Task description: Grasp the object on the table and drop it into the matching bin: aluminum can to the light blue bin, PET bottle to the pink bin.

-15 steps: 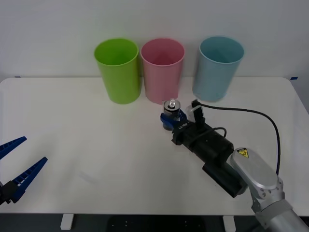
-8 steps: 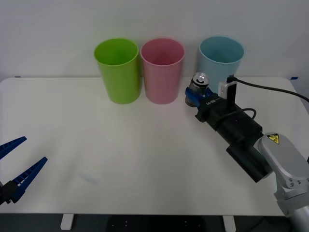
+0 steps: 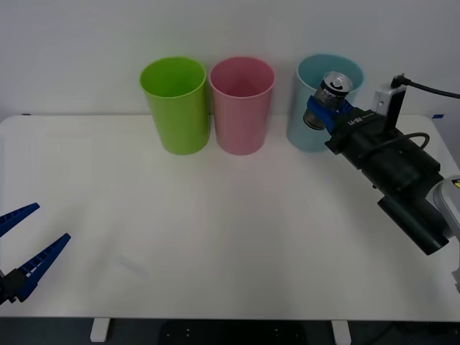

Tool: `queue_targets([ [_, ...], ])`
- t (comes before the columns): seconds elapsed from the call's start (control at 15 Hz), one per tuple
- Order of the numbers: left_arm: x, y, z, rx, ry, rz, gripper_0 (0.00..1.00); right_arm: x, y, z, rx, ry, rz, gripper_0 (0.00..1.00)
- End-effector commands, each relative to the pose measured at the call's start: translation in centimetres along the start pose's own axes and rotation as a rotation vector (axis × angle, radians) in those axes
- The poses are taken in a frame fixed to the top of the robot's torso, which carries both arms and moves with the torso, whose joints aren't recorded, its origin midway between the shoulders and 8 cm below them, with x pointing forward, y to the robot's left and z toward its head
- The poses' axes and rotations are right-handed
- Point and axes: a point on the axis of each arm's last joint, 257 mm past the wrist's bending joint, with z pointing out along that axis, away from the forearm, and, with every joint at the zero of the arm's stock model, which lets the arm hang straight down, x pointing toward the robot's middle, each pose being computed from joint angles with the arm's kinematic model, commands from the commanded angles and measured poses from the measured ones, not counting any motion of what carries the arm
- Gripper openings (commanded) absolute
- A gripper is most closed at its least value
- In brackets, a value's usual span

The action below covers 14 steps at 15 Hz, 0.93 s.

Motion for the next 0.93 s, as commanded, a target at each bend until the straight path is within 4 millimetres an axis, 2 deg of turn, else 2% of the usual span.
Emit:
queue_targets([
  [0.07, 0.0, 0.0, 0.0, 0.000, 0.000, 0.000, 1.00, -2.3, -1.3, -0.2, -0.004, -0.015, -0.006, 0.00],
  [0.33, 0.0, 0.0, 0.0, 0.000, 0.000, 0.000, 1.00, -5.0, -4.0, 1.0, 0.015, -0.036, -0.026, 0.00],
  [0.47, 0.0, 0.0, 0.0, 0.000, 0.000, 0.000, 1.00, -6.1, -6.1, 2.4, 0.034, -0.038, -0.035, 0.00],
  [0.8, 0.0, 0.0, 0.0, 0.000, 0.000, 0.000, 1.00, -7.1, -10.9, 5.7, 0.107, -0.025, -0.042, 0.00],
  [0.93, 0.0, 0.0, 0.0, 0.000, 0.000, 0.000, 1.00, -6.9, -12.0, 7.1, 0.133, -0.016, -0.035, 0.00],
])
